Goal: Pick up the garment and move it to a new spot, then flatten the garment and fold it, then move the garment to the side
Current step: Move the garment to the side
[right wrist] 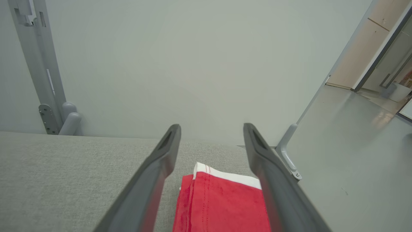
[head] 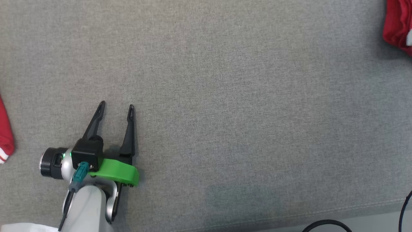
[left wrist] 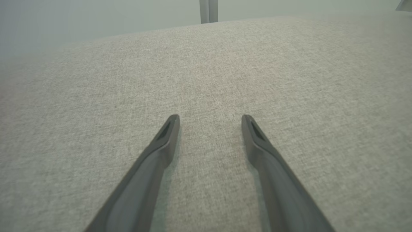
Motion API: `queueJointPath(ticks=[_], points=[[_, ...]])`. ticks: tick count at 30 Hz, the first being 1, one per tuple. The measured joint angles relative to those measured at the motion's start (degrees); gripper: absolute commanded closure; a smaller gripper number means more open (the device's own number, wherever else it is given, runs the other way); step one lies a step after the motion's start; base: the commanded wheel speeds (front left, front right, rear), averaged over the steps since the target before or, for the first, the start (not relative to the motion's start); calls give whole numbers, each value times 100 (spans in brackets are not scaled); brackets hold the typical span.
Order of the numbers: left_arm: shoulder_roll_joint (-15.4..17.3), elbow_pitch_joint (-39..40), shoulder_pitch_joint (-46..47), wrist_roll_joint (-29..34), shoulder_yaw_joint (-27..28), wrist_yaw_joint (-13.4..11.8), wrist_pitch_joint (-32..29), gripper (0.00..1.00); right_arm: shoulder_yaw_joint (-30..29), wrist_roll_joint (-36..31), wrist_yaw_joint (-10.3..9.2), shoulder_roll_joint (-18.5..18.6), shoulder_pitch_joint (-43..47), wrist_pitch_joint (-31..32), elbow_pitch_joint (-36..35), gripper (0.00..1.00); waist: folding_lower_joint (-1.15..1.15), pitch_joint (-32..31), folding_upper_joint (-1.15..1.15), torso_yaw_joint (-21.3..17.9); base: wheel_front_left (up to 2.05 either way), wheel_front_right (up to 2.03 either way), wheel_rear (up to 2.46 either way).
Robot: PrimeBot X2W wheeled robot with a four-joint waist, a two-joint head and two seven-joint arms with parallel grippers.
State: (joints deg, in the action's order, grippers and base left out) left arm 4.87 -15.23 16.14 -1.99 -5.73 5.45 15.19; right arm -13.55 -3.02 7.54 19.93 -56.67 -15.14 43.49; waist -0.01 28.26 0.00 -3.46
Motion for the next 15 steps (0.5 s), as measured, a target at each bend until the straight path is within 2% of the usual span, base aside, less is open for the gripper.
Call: queueJointPath(ticks=[7,11,15], points=[[-94,-157,-267,-123,83,-44,-2,0,905,655,-1,-501,1233,1,-876,0,0,-605,0,-7,0,0,0],[-145,-250,-472,-196,148,-45,-2,0,1521,990,-1,-582,1969,1,-1067,0,0,-999,0,-2,0,0,0],[-168,-338,-692,-236,212,-46,-2,0,1852,1287,-1,-712,2647,1,-1148,0,1,-1398,0,11,0,0,0]])
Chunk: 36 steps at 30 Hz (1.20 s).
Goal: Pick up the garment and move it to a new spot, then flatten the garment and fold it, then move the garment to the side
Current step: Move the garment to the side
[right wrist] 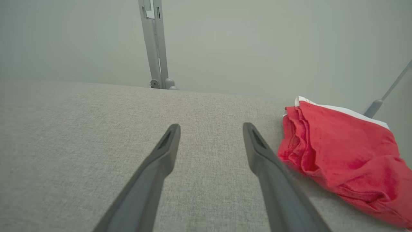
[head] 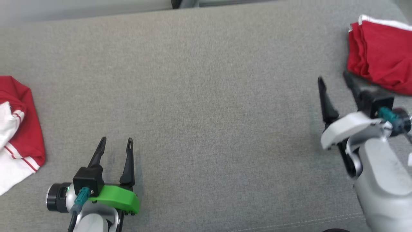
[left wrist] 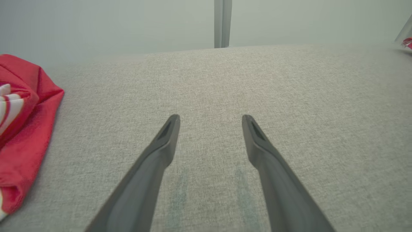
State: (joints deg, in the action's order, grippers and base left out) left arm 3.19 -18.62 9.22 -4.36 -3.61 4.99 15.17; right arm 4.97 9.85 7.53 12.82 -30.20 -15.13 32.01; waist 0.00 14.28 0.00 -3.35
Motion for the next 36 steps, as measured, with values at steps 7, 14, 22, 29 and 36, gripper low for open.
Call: queueJointPath(ticks=[7,14,22,29,36], points=[[-25,-130,-350,-135,153,-38,-1,0,210,247,0,-314,799,0,-44,0,0,-631,0,17,0,0,0],[-29,-200,-695,-260,326,-105,-1,0,275,178,1,-499,1454,0,-183,0,0,-1136,0,27,0,0,0],[-32,-224,-874,-266,432,-131,-1,0,-41,75,0,-698,1860,0,-465,0,0,-1443,0,61,0,0,0],[-32,-230,-905,-303,468,-149,-1,0,-91,26,0,-781,2012,0,-580,0,0,-1451,0,56,0,0,0],[-33,-255,-920,-332,432,-157,-1,0,-59,0,0,-789,2044,0,-608,0,0,-1409,0,106,0,0,0]])
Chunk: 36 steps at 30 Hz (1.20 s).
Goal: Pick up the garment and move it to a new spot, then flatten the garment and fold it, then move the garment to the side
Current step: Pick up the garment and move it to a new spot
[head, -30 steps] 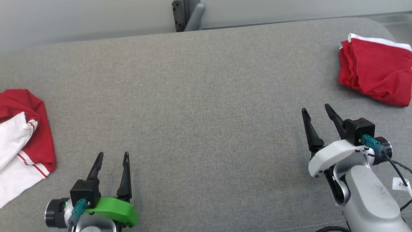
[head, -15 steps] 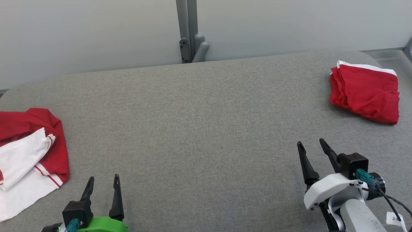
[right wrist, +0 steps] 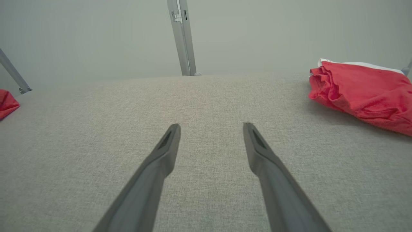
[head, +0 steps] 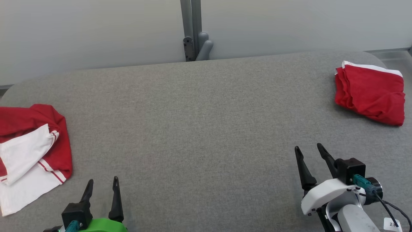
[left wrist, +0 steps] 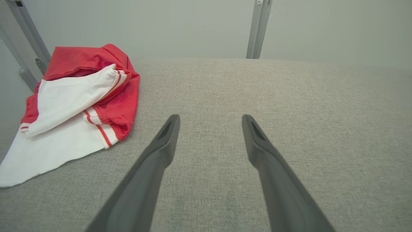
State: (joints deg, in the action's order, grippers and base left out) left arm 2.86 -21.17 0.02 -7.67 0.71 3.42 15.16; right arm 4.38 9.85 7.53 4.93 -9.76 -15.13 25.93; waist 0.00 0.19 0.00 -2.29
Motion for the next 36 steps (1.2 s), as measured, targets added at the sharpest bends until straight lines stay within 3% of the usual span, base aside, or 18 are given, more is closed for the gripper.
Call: queueJointPath(ticks=[10,28,33,36], points=[[-5,13,176,-98,119,-152,-1,0,221,56,0,8,-104,0,-89,0,0,165,0,682,0,0,0],[0,64,85,-322,337,-247,-1,0,701,118,0,38,-341,0,3,0,0,484,0,2592,0,0,0],[0,-11,64,-405,330,-237,-1,0,792,146,0,83,-351,0,62,0,0,531,0,2815,0,0,0],[-3,-90,97,-545,308,-101,-1,0,787,154,0,119,-351,0,52,0,0,558,0,2767,0,0,0]])
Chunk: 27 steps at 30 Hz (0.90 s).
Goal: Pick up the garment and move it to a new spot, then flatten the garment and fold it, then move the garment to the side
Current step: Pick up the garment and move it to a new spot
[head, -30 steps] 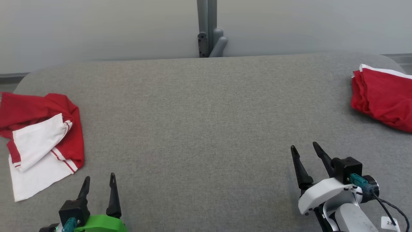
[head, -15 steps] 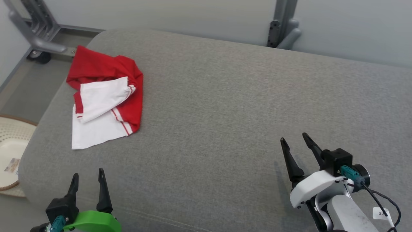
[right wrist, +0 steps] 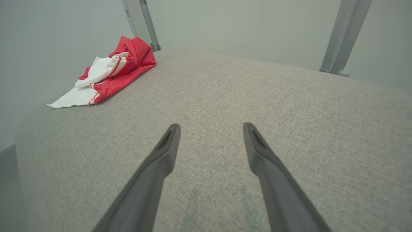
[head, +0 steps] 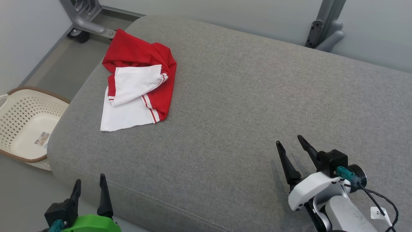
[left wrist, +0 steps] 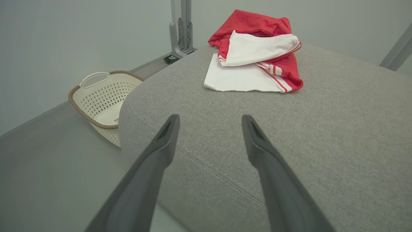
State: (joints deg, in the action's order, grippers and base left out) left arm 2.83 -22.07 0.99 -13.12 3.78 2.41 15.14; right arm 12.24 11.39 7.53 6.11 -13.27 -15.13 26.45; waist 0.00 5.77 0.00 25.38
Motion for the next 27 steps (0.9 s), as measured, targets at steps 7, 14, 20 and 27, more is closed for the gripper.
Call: queueJointPath(ticks=[7,14,20,27], points=[[20,-233,723,27,230,350,0,0,14,0,0,210,-154,0,-104,0,0,287,0,-193,0,0,0],[412,-717,2023,101,257,478,0,0,96,-59,0,543,-489,0,-385,0,0,812,0,-403,0,0,0],[900,-1344,2951,-290,-186,498,0,0,123,-102,0,783,-821,0,-690,0,0,1295,0,-670,0,0,0],[1385,-2369,3415,-666,-701,499,-1,0,59,-90,0,871,-862,0,-777,0,-1,1635,0,-1159,0,0,0]])
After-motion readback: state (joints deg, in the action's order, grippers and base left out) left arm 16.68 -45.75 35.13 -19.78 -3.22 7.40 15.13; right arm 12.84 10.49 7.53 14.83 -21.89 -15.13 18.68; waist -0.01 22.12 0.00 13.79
